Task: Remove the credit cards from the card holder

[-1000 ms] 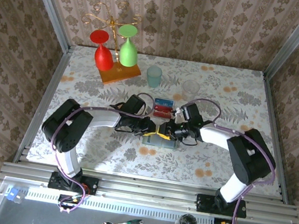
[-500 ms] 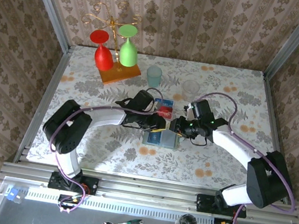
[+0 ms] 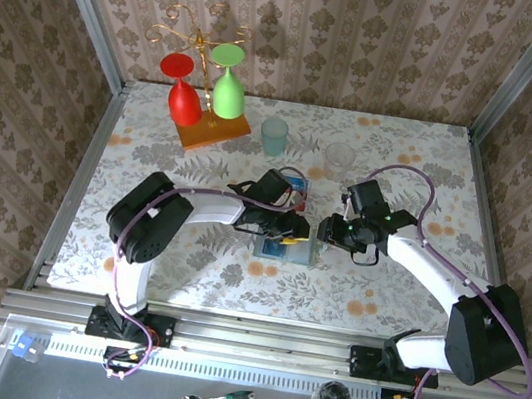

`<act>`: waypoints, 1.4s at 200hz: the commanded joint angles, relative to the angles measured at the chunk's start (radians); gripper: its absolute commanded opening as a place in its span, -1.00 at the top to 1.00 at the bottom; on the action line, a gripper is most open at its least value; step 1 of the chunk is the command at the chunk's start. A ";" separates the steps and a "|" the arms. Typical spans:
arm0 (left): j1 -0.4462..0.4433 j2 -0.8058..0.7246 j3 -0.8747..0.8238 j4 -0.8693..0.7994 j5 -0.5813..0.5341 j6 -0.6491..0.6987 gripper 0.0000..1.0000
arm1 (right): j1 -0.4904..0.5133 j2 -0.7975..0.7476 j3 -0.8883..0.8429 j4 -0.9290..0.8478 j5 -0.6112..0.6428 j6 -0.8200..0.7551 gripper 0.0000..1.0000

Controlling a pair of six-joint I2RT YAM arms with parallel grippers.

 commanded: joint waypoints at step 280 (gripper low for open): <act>0.174 -0.310 -0.261 -0.027 -0.051 0.062 0.32 | -0.027 0.278 0.039 0.109 -0.052 -0.045 0.63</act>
